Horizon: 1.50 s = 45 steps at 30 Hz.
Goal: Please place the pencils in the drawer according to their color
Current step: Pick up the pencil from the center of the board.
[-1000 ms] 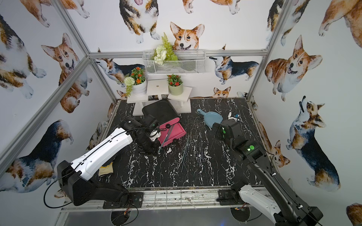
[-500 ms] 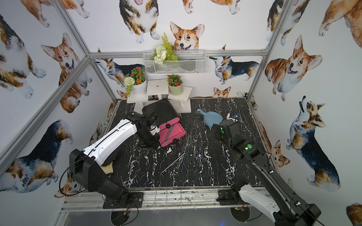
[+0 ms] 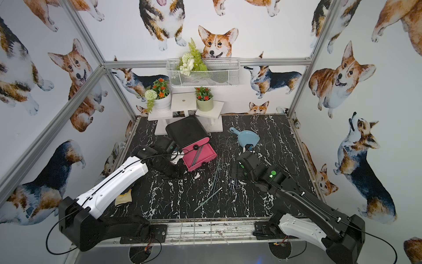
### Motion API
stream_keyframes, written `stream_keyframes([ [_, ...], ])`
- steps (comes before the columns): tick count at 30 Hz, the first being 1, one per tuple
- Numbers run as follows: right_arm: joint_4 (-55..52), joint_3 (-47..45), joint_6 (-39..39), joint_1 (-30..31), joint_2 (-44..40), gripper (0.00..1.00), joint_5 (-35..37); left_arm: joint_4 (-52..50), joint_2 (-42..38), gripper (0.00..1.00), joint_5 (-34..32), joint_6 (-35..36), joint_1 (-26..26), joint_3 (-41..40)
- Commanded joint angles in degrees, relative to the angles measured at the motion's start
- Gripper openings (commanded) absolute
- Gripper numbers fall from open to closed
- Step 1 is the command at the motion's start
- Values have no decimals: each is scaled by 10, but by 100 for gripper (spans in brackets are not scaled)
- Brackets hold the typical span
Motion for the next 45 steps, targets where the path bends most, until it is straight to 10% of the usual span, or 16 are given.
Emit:
stream_keyframes([
  [1,-9,-4,34,1,10,100,-20,137,-70,28,-25,-43,-61,-69],
  [10,-50,4,45,-59,-6,98,-29,256,-130,38,-169,-55,-253,-215],
  [18,-54,-4,54,-96,-55,97,-18,247,43,38,-292,-12,-361,-156],
  [34,-59,2,45,-97,-82,96,1,263,210,47,-240,11,-355,-101],
  [45,-65,6,39,-96,-94,95,16,273,242,26,-172,4,-318,-111],
])
